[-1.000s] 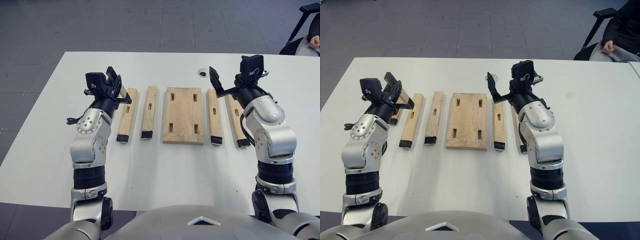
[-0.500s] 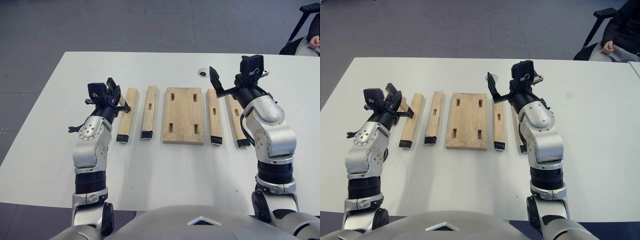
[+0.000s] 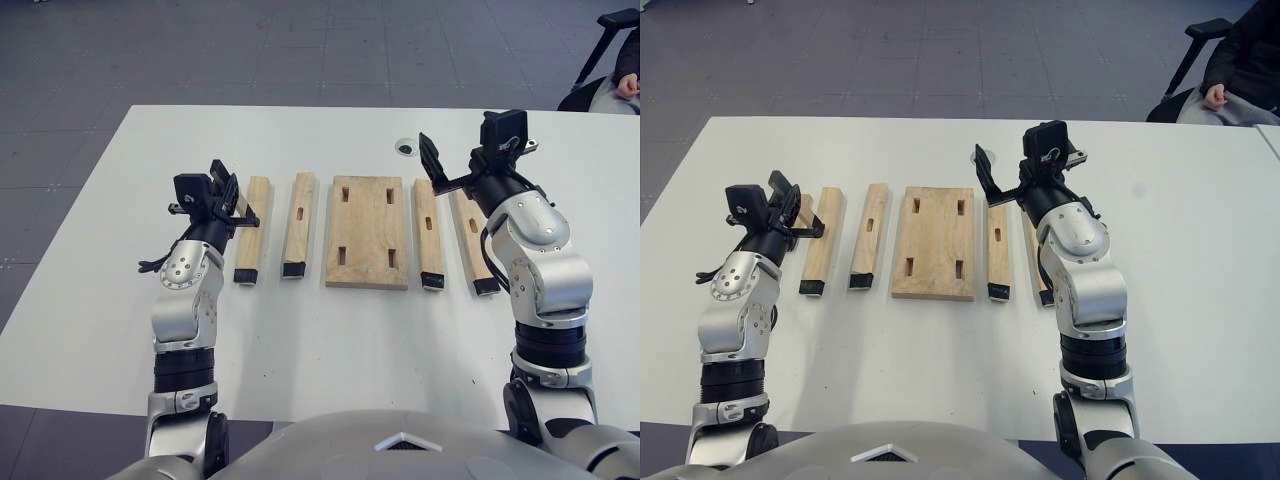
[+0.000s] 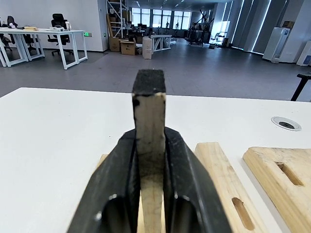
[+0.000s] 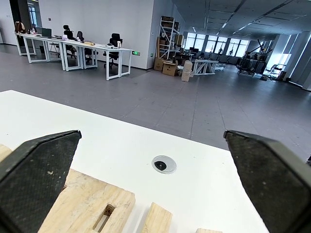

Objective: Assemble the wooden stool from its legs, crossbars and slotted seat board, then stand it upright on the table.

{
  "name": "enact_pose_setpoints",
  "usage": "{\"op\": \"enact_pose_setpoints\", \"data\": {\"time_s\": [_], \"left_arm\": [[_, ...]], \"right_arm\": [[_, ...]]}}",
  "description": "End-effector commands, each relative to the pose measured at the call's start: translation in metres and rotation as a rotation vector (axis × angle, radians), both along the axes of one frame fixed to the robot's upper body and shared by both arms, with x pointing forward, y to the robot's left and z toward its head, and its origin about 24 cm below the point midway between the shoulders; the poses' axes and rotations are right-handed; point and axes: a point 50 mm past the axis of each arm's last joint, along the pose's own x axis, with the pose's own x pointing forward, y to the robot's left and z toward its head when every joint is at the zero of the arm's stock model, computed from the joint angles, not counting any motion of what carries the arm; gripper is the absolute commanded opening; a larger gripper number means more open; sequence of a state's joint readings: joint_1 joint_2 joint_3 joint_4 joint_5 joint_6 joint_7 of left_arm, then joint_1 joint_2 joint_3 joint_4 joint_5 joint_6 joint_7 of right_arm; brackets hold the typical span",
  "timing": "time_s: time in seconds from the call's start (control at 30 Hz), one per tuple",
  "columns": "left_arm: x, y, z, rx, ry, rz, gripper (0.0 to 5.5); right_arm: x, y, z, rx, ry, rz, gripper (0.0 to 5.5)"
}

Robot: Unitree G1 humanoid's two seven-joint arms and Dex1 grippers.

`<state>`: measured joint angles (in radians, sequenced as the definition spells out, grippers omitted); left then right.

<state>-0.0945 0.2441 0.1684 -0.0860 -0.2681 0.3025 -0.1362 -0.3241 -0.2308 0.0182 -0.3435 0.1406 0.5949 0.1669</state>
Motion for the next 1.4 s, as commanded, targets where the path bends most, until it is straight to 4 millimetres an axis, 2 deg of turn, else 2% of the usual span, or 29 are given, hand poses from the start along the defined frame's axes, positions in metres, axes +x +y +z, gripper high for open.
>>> {"op": "enact_pose_setpoints", "data": {"time_s": [0.03,0.17,0.3,0.37,0.53,0.67,1.0,1.17,1.4], "left_arm": [[-0.007,-0.003,-0.026,-0.033,0.149,0.023,0.42],[-0.001,-0.007,-0.017,-0.043,0.179,0.067,0.42],[0.006,-0.012,0.002,-0.031,0.157,0.079,0.42],[0.006,-0.012,0.003,-0.035,0.145,0.079,0.42],[-0.008,-0.006,-0.019,0.002,0.174,0.111,0.42],[-0.02,-0.011,-0.035,0.014,0.213,0.095,0.42],[-0.024,-0.007,-0.045,-0.012,0.25,0.104,0.42],[-0.011,-0.017,-0.026,-0.005,0.155,0.069,0.42],[-0.003,-0.031,-0.01,-0.008,0.1,0.033,0.42]], "right_arm": [[0.001,0.001,0.005,0.001,-0.01,-0.003,5.5],[0.002,0.001,0.004,-0.002,-0.009,-0.005,5.5],[0.002,0.001,0.004,-0.005,-0.012,-0.01,5.5],[0.002,0.001,0.004,-0.005,-0.014,-0.011,5.5],[0.003,0.0,0.005,-0.011,-0.016,-0.011,5.5],[0.003,0.0,0.005,-0.018,-0.018,-0.006,5.5],[0.002,0.003,0.004,-0.024,-0.023,0.007,5.5],[0.002,0.002,0.005,-0.019,-0.027,-0.003,5.5],[0.002,0.003,0.004,-0.017,-0.024,-0.006,5.5]]}}
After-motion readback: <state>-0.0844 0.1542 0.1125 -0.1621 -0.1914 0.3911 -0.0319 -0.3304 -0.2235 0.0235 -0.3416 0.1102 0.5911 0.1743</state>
